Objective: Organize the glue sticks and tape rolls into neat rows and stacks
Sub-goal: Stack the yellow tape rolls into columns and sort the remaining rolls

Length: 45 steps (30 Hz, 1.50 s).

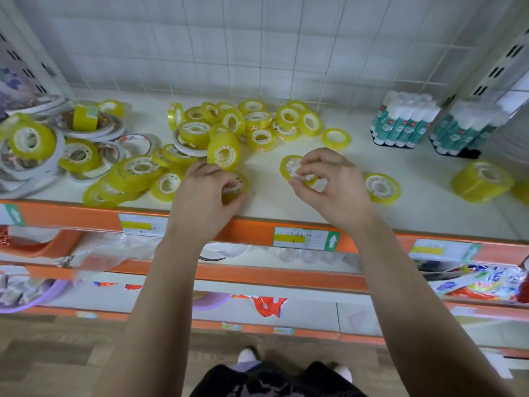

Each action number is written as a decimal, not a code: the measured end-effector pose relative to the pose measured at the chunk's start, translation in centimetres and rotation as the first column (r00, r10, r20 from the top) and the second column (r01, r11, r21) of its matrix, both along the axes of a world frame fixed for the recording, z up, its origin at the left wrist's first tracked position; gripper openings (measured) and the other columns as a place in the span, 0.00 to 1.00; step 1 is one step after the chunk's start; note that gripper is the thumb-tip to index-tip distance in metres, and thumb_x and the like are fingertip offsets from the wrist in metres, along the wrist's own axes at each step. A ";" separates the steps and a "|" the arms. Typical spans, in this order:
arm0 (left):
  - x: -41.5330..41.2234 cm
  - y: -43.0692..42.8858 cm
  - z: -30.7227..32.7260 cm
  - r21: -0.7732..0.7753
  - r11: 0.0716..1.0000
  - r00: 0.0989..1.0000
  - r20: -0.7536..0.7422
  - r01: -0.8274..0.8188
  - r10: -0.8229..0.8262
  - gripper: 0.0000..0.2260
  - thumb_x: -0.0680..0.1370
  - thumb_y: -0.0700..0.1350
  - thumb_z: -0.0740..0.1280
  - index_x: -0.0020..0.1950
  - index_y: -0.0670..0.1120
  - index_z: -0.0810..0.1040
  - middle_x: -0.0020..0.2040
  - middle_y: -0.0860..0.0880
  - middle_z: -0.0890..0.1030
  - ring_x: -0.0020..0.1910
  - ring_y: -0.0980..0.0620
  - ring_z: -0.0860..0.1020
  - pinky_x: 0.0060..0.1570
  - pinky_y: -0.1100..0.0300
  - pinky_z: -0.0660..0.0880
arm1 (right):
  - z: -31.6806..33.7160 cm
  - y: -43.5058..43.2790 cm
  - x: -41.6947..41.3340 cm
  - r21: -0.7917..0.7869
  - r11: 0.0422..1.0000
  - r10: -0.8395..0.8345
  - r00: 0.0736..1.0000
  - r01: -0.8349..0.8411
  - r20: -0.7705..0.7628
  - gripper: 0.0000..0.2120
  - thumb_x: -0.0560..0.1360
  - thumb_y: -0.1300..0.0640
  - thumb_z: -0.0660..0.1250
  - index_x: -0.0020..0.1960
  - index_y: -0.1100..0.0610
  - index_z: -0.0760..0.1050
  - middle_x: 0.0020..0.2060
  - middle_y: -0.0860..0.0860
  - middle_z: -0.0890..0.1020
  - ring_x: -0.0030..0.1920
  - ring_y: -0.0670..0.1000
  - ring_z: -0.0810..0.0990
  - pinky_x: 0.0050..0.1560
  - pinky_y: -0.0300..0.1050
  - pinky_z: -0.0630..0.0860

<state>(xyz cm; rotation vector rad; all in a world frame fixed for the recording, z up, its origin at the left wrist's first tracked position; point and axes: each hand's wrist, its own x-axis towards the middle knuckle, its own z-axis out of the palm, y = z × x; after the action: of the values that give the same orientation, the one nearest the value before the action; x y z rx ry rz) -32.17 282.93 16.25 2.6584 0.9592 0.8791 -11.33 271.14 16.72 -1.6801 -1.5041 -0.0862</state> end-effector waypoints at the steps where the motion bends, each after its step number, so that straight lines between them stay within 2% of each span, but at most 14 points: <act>1: 0.0 0.1 0.1 -0.006 1.000 1.000 0.002 0.004 -0.004 0.11 0.68 0.48 0.78 0.40 0.42 0.83 0.38 0.46 0.81 0.45 0.41 0.77 0.49 0.60 0.67 | -0.1 -0.1 0.0 0.005 1.000 -0.011 1.000 0.011 0.012 0.14 0.72 0.48 0.69 0.43 0.58 0.83 0.45 0.48 0.81 0.44 0.49 0.78 0.45 0.45 0.76; 6: 0.2 0.5 0.1 -0.017 1.000 1.000 -0.012 0.013 -0.013 0.16 0.68 0.55 0.73 0.40 0.41 0.84 0.39 0.45 0.82 0.48 0.40 0.77 0.51 0.59 0.67 | 0.0 -0.4 -0.1 0.026 0.999 -0.044 0.999 0.043 0.030 0.14 0.73 0.48 0.69 0.43 0.59 0.84 0.43 0.49 0.81 0.42 0.51 0.78 0.44 0.49 0.77; 9: 0.2 0.6 -0.1 0.008 1.000 0.999 -0.027 0.024 -0.024 0.14 0.69 0.52 0.76 0.41 0.41 0.84 0.40 0.45 0.81 0.48 0.39 0.77 0.51 0.59 0.67 | 0.1 -0.7 0.0 0.018 0.999 -0.046 0.998 0.046 0.032 0.14 0.73 0.48 0.69 0.43 0.59 0.83 0.43 0.49 0.81 0.42 0.50 0.78 0.44 0.48 0.77; 12: 0.6 0.4 0.3 0.029 0.998 0.998 0.028 0.055 -0.056 0.12 0.69 0.49 0.77 0.39 0.40 0.83 0.38 0.45 0.80 0.45 0.39 0.77 0.49 0.61 0.66 | 0.2 -1.1 0.1 0.017 0.998 -0.058 0.998 0.058 0.030 0.13 0.73 0.49 0.69 0.43 0.59 0.83 0.43 0.49 0.80 0.42 0.50 0.78 0.44 0.46 0.76; 15: 1.7 -0.3 1.3 0.044 0.992 0.988 0.099 0.118 -0.122 0.15 0.71 0.54 0.71 0.39 0.41 0.82 0.37 0.47 0.80 0.44 0.42 0.77 0.47 0.56 0.71 | 0.5 -2.0 0.5 0.030 0.996 -0.088 0.995 0.087 0.045 0.11 0.72 0.50 0.70 0.43 0.59 0.83 0.42 0.49 0.80 0.42 0.51 0.78 0.44 0.41 0.73; 20: 5.6 -2.6 2.4 0.076 0.979 0.968 0.151 0.188 -0.198 0.15 0.72 0.53 0.70 0.40 0.41 0.82 0.39 0.46 0.79 0.46 0.42 0.76 0.49 0.62 0.67 | 0.9 -4.3 3.0 0.012 0.991 -0.136 0.990 0.136 0.042 0.11 0.73 0.50 0.71 0.45 0.59 0.83 0.45 0.51 0.80 0.45 0.54 0.80 0.45 0.45 0.75; 23: 8.4 -4.4 3.0 0.092 0.969 0.958 0.153 0.229 -0.241 0.16 0.72 0.54 0.68 0.40 0.40 0.81 0.40 0.45 0.80 0.46 0.41 0.77 0.49 0.58 0.70 | 1.5 -6.6 5.6 -0.004 0.990 -0.139 0.989 0.140 0.056 0.12 0.73 0.54 0.72 0.47 0.64 0.82 0.46 0.55 0.80 0.46 0.56 0.80 0.49 0.40 0.72; 27: 12.5 -7.0 3.6 0.086 0.957 0.947 0.149 0.276 -0.286 0.17 0.73 0.54 0.67 0.41 0.40 0.81 0.41 0.45 0.79 0.47 0.41 0.77 0.50 0.60 0.68 | 2.6 -10.0 9.5 -0.002 0.978 -0.206 0.976 0.207 0.075 0.12 0.74 0.55 0.70 0.49 0.65 0.82 0.48 0.56 0.79 0.48 0.53 0.79 0.51 0.39 0.72; 31: 16.3 -9.7 3.8 0.069 0.947 0.935 0.154 0.313 -0.320 0.17 0.73 0.55 0.67 0.42 0.40 0.82 0.41 0.45 0.79 0.46 0.41 0.76 0.50 0.61 0.67 | 3.3 -13.2 13.5 0.038 0.959 -0.284 0.952 0.281 0.118 0.11 0.73 0.55 0.72 0.47 0.64 0.82 0.47 0.56 0.80 0.47 0.49 0.77 0.51 0.27 0.67; 33: 18.0 -10.9 3.6 0.058 0.946 0.932 0.157 0.320 -0.325 0.16 0.73 0.54 0.67 0.41 0.40 0.81 0.41 0.44 0.79 0.47 0.41 0.76 0.50 0.61 0.67 | 3.5 -14.5 15.4 0.063 0.947 -0.321 0.938 0.316 0.127 0.11 0.72 0.54 0.72 0.44 0.64 0.82 0.45 0.56 0.80 0.45 0.50 0.78 0.49 0.30 0.69; 36: 20.2 -12.5 3.1 0.044 0.944 0.931 0.156 0.326 -0.329 0.16 0.72 0.54 0.68 0.41 0.41 0.81 0.41 0.45 0.79 0.47 0.41 0.77 0.51 0.61 0.68 | 3.5 -16.2 17.9 0.077 0.938 -0.347 0.928 0.339 0.138 0.13 0.71 0.51 0.70 0.43 0.62 0.82 0.46 0.55 0.81 0.44 0.54 0.80 0.46 0.42 0.74; 40: 22.3 -14.1 2.6 0.052 0.951 0.939 0.153 0.304 -0.309 0.15 0.73 0.54 0.67 0.42 0.41 0.81 0.42 0.45 0.79 0.46 0.42 0.77 0.51 0.61 0.68 | 3.2 -17.6 20.3 0.070 0.946 -0.323 0.939 0.317 0.115 0.10 0.70 0.56 0.72 0.43 0.63 0.82 0.45 0.55 0.81 0.44 0.54 0.80 0.46 0.46 0.75; 45: 23.9 -15.7 2.1 0.068 0.961 0.951 0.143 0.268 -0.276 0.16 0.73 0.53 0.67 0.44 0.39 0.82 0.42 0.45 0.79 0.47 0.42 0.77 0.49 0.59 0.70 | 2.5 -18.6 22.5 0.015 0.962 -0.272 0.955 0.272 0.118 0.10 0.71 0.56 0.71 0.46 0.63 0.83 0.46 0.54 0.81 0.44 0.53 0.81 0.43 0.52 0.77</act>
<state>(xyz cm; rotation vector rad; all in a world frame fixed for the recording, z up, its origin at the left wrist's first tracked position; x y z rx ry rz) -8.23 267.25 18.35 2.6310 0.5260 1.0301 11.20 252.51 19.24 -1.9036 -1.3482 -0.3389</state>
